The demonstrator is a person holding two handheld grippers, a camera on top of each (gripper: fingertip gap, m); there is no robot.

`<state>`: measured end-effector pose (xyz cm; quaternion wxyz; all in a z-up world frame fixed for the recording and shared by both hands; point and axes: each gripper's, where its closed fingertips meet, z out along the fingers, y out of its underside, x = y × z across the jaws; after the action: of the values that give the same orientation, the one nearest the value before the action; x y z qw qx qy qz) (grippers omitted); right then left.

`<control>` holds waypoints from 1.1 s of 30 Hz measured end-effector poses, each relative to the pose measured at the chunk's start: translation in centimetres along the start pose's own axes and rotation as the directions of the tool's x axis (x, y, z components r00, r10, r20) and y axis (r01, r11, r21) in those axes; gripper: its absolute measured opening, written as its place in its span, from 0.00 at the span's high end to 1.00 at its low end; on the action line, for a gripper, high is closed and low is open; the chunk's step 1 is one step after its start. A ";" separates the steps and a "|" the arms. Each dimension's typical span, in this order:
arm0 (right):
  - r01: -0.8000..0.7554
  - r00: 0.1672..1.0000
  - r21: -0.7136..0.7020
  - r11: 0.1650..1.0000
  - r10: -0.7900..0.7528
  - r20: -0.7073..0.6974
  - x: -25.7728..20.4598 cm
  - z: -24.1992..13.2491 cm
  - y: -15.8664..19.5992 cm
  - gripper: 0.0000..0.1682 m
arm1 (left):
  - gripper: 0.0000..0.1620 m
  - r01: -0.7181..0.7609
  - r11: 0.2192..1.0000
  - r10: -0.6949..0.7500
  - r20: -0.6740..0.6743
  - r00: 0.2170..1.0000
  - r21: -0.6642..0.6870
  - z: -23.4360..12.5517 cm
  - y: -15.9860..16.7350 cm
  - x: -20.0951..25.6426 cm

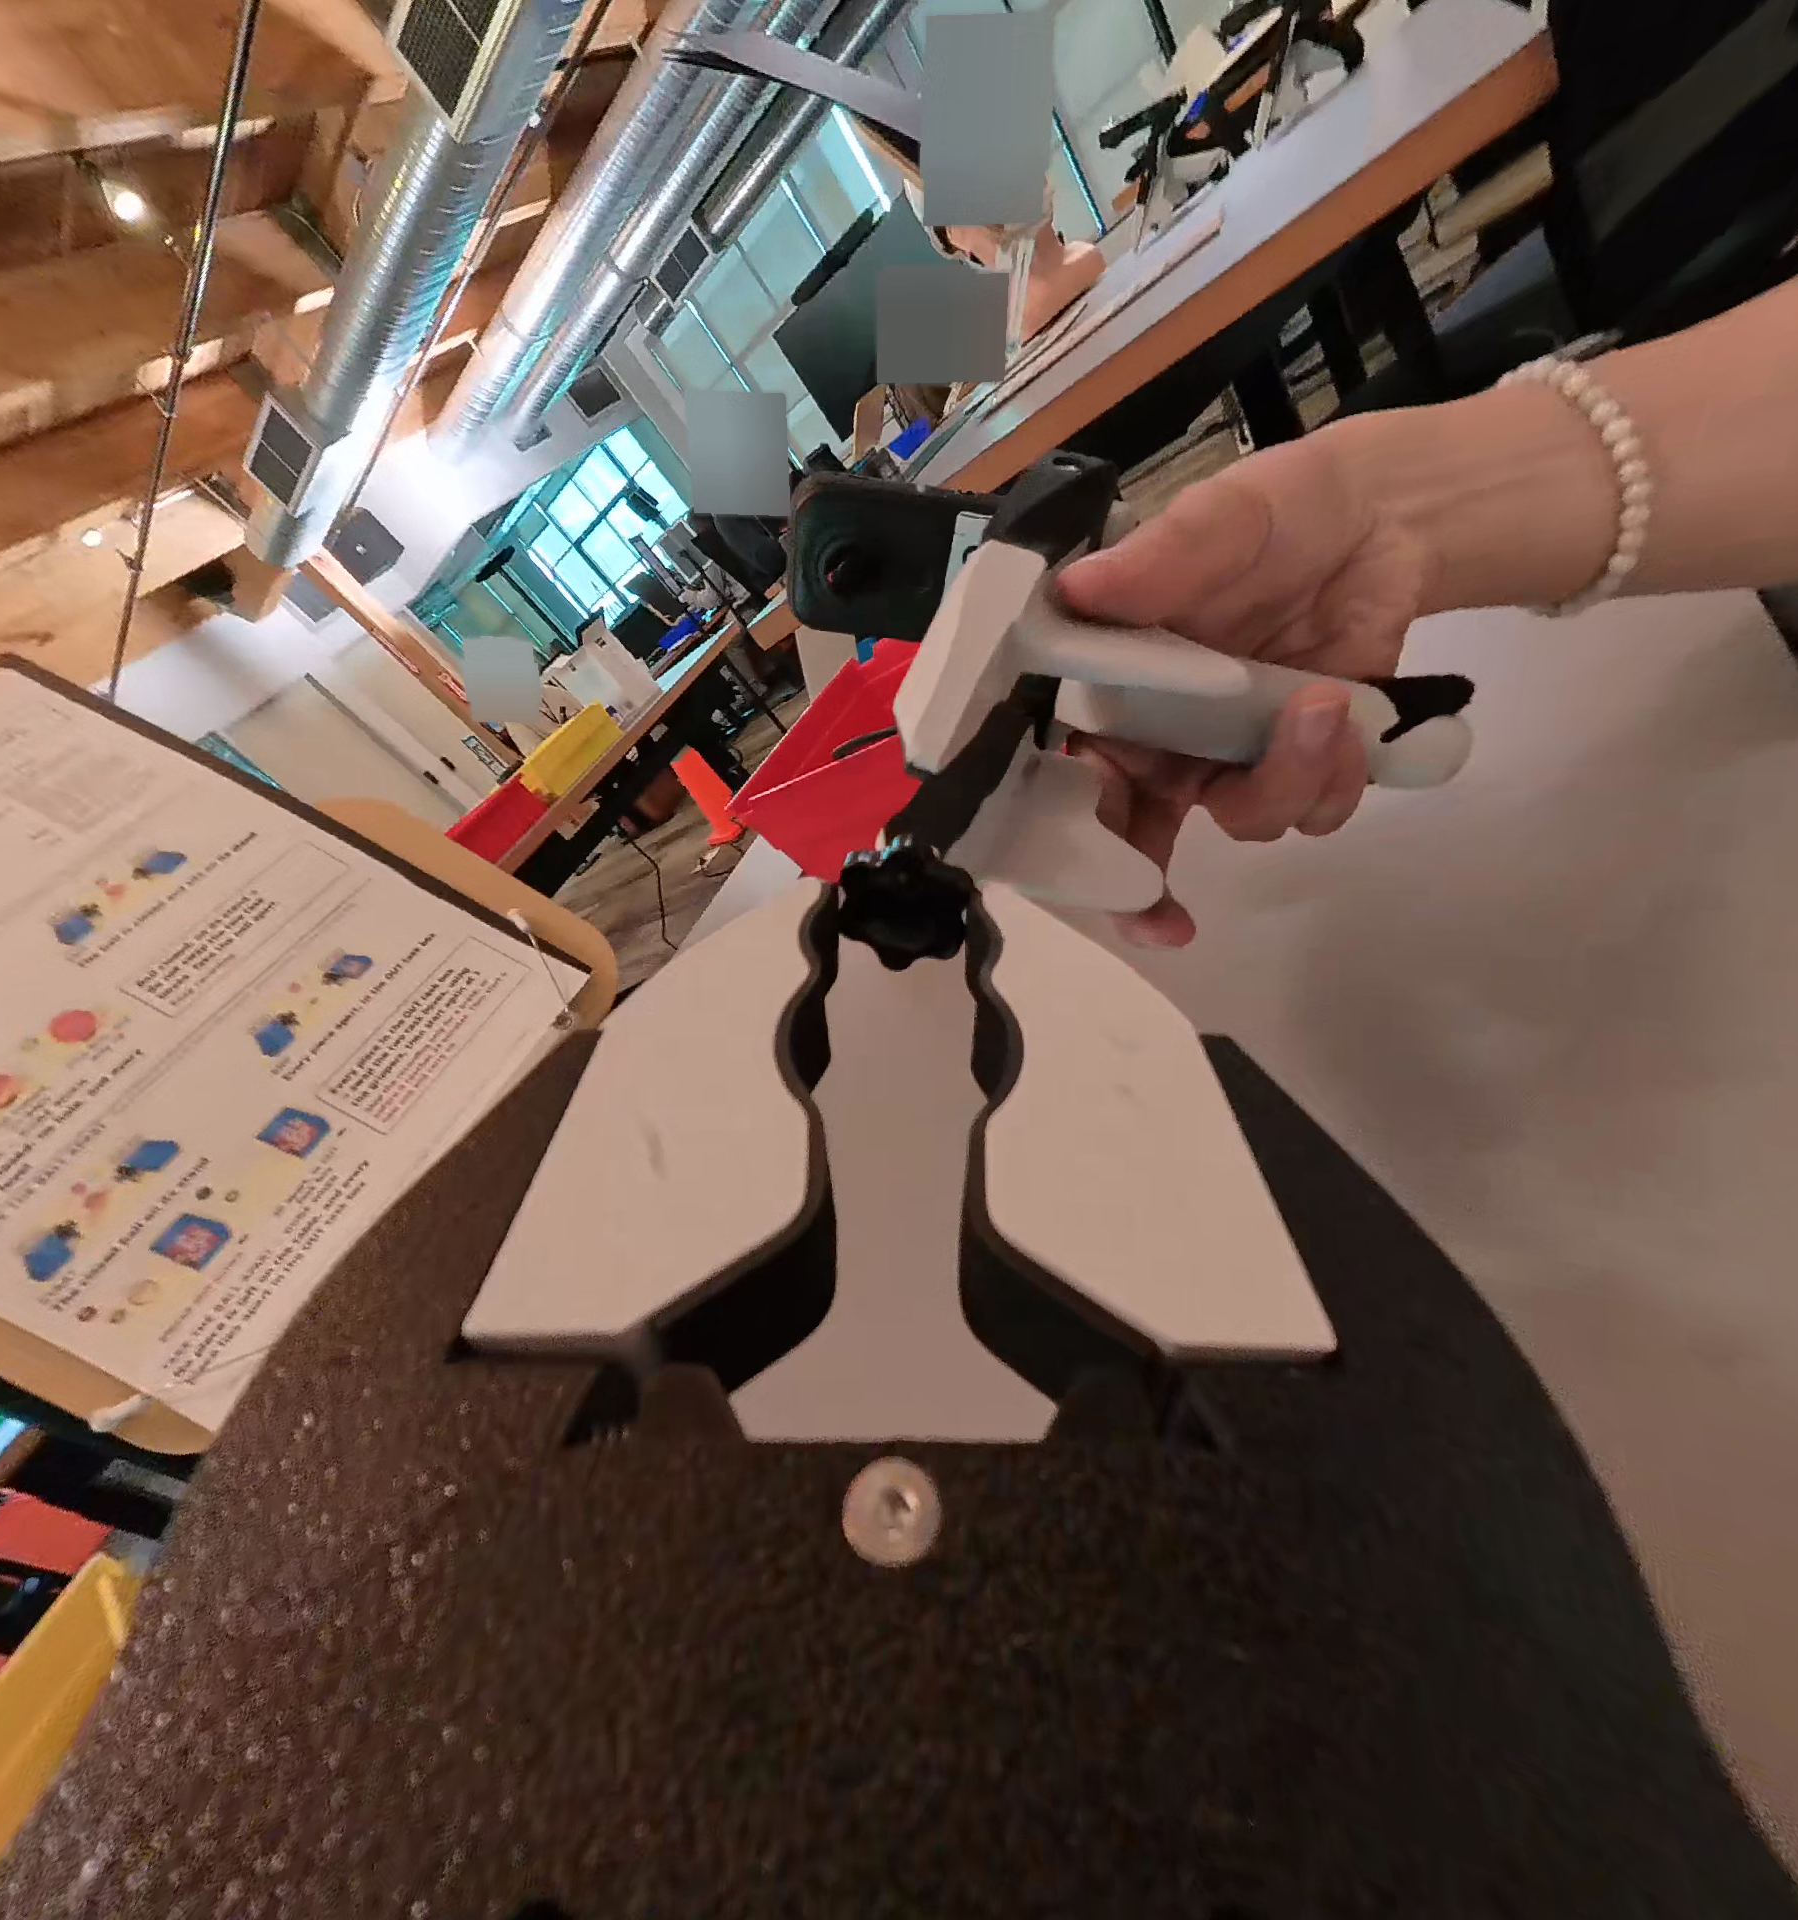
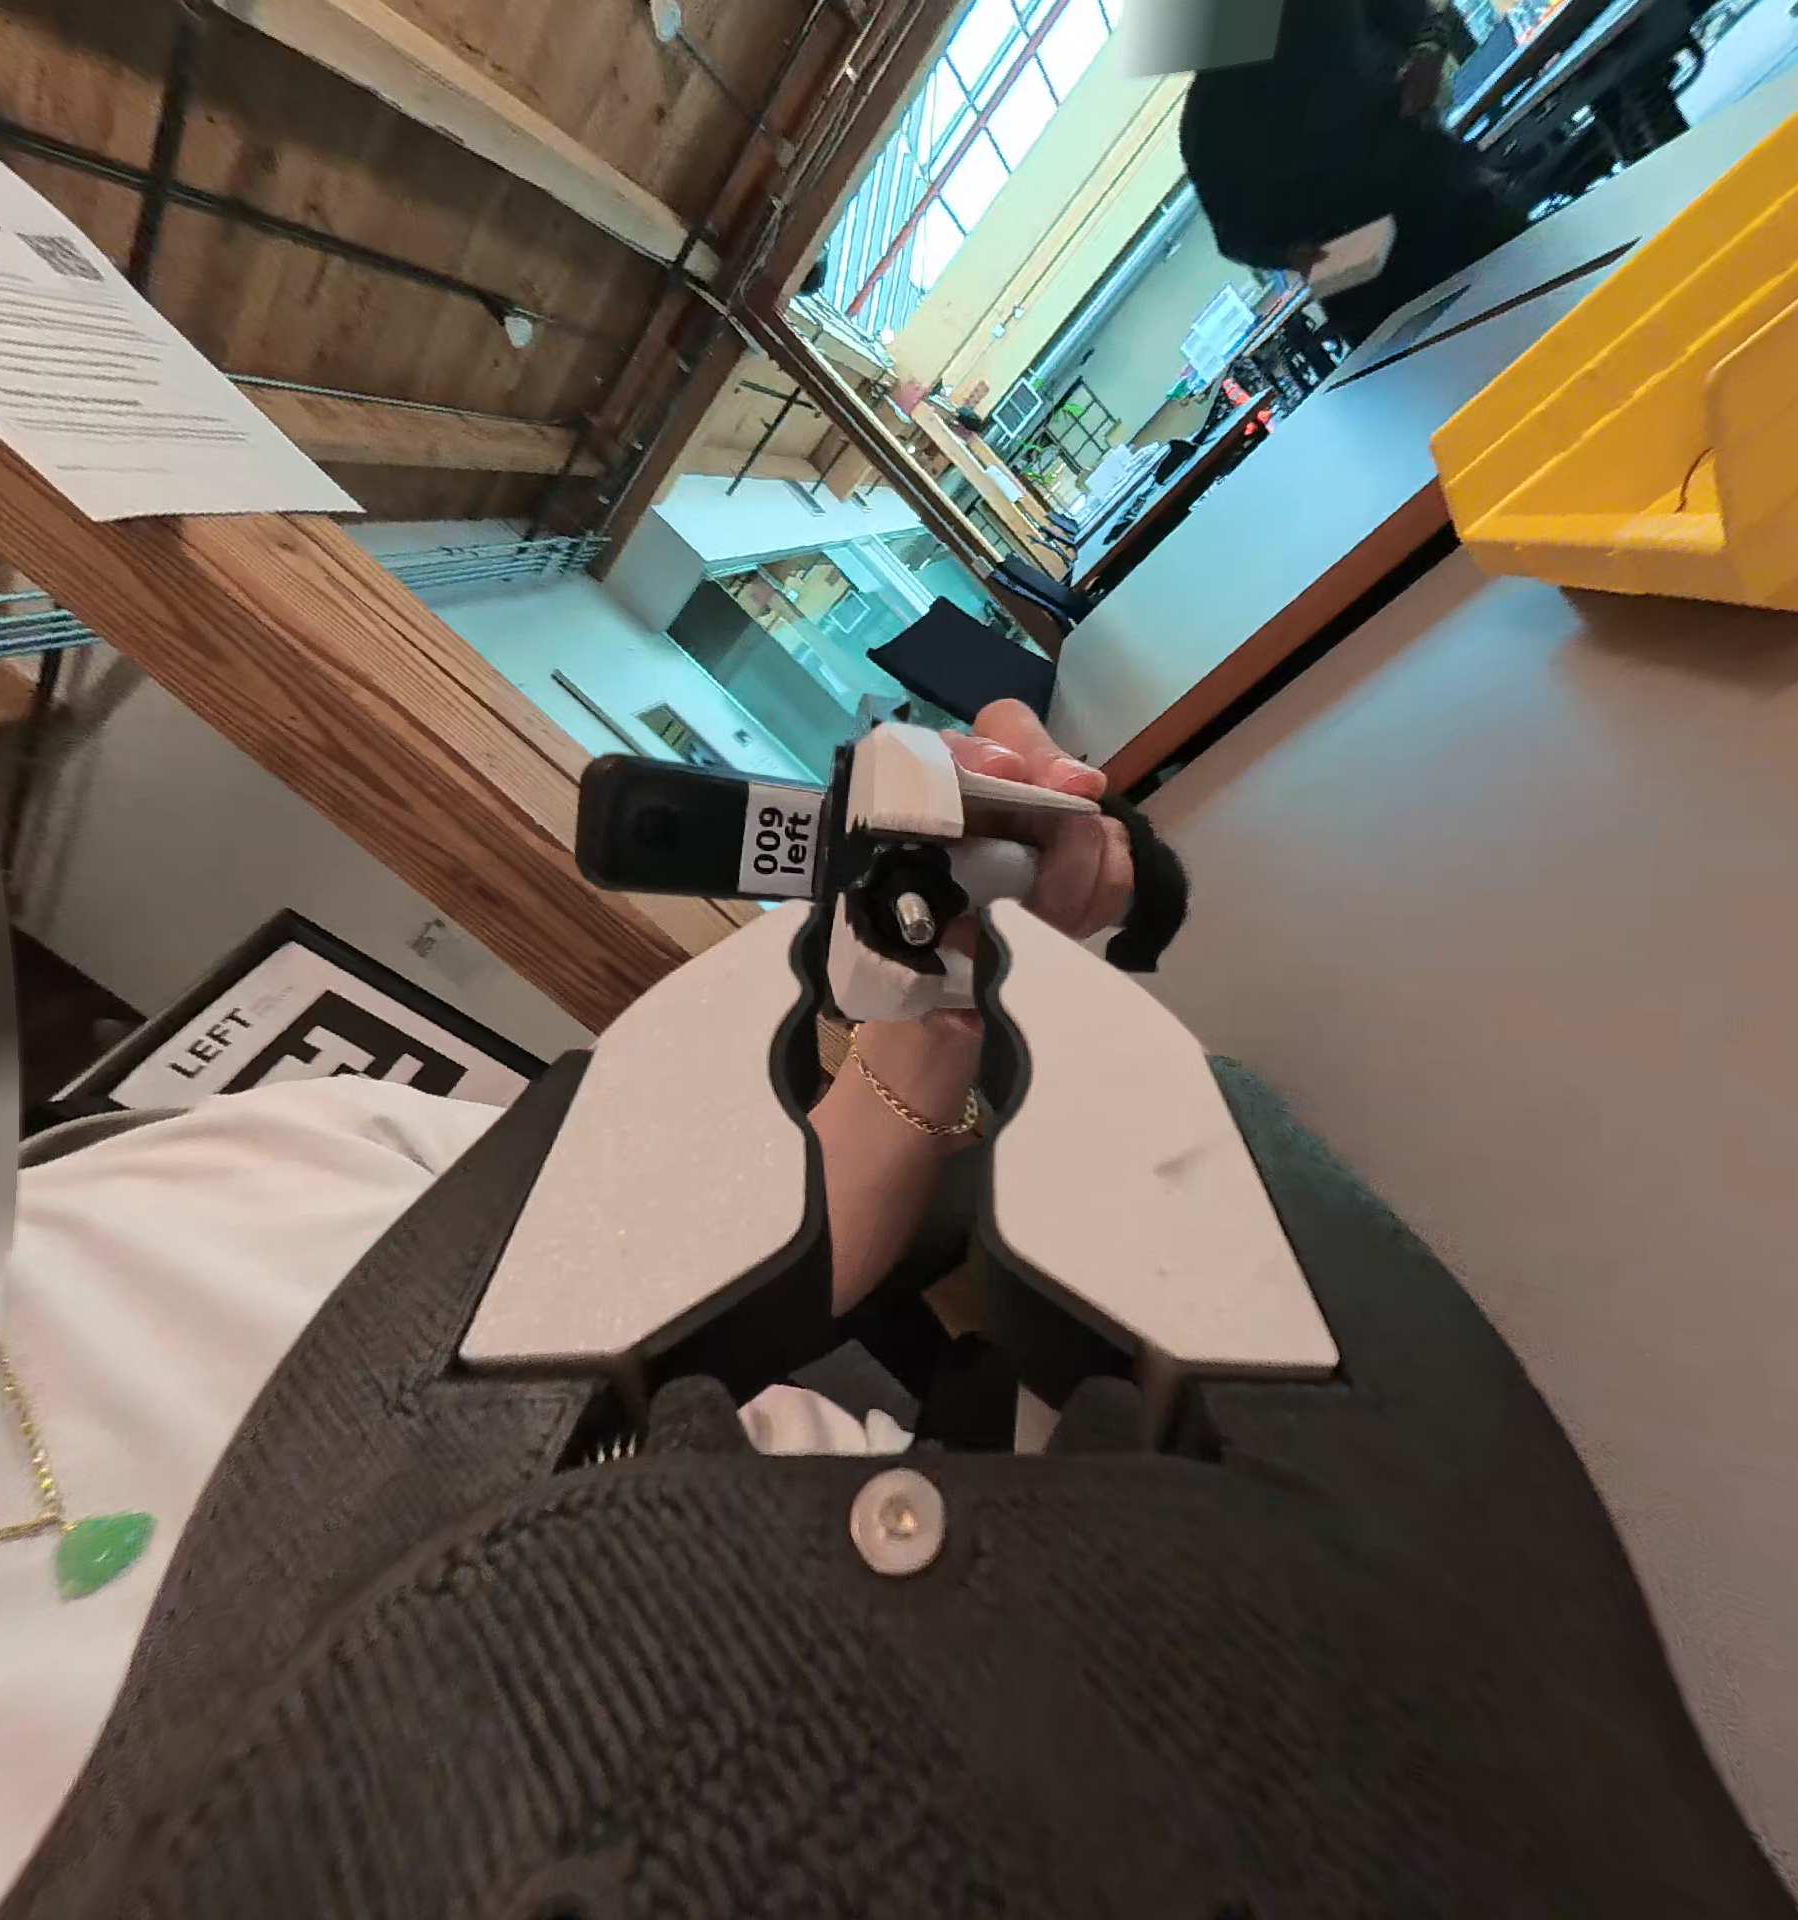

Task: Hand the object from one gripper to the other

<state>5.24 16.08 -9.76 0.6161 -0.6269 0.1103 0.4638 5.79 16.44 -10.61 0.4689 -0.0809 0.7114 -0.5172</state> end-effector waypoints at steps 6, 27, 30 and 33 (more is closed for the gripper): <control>0.045 0.999 -0.021 0.999 -0.045 -0.001 0.2 0.1 0.3 0.98 | 0.86 -0.040 0.999 0.040 -0.005 0.999 -0.008 0.5 -0.1 0.6; 0.248 0.956 -0.017 0.968 -0.248 -0.159 0.7 -1.3 -1.4 0.89 | 0.87 0.062 0.998 -0.063 0.055 0.997 0.011 0.2 -0.6 -0.7; 0.199 0.969 -0.018 0.980 -0.200 -0.148 0.9 -1.1 -1.1 0.85 | 0.87 0.066 0.997 -0.068 0.050 0.996 0.031 0.1 -0.8 -0.6; 0.139 0.987 -0.019 0.990 -0.140 -0.080 0.4 -0.5 -0.5 0.84 | 0.87 0.052 0.998 -0.053 0.043 0.998 0.019 0.4 -0.6 -0.4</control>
<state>6.04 15.91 -9.74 0.6379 -0.6555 0.0879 0.3947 6.06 16.14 -9.93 0.4712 -0.1065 0.6941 -0.5337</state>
